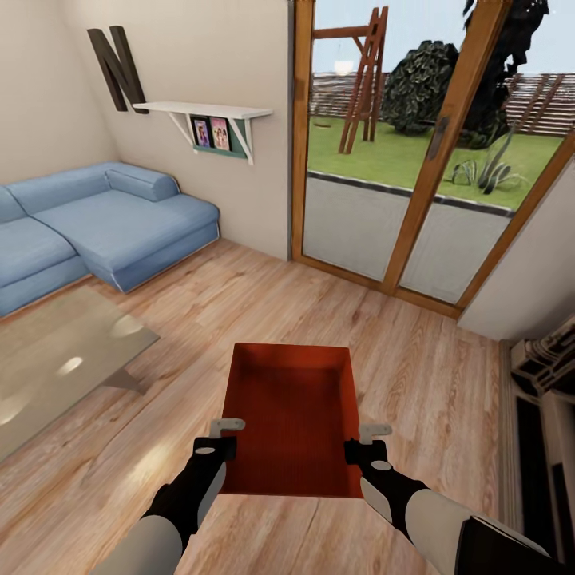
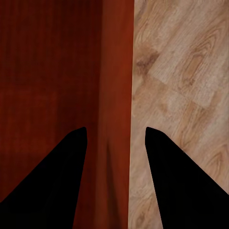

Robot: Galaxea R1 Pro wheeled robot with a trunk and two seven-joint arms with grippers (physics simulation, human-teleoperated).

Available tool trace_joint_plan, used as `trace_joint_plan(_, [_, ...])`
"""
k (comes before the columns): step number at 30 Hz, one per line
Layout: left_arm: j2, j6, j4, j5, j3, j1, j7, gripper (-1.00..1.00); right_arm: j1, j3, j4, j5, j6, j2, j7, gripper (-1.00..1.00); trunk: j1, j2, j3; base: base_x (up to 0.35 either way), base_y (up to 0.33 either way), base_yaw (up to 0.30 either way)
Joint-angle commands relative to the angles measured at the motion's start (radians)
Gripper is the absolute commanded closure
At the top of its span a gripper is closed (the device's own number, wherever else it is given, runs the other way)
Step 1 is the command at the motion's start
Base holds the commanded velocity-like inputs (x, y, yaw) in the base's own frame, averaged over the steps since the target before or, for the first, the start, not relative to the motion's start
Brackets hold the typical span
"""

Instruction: Move the two storage containers from the living room to the garage. In the garage, place one container on the floor and stack the other container on top of it (either order is fine).

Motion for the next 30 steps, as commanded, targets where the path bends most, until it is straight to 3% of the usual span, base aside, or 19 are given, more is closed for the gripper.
trace_joint_plan(1, [0.003,0.009,-0.001,-0.01,-0.004,0.0,0.005,1.0,-0.001,-0.017,-0.002,0.001,-0.002,-0.001,-0.002,1.0,0.0,-0.001,0.0,0.0,0.0,0.0])
trace_joint_plan(30, [0.003,0.009,-0.001,-0.01,-0.004,0.0,0.006,1.0,-0.001,-0.015,-0.002,0.001,-0.002,-0.001,-0.001,1.0,0.0,-0.001,0.036,0.0,0.0,0.0])
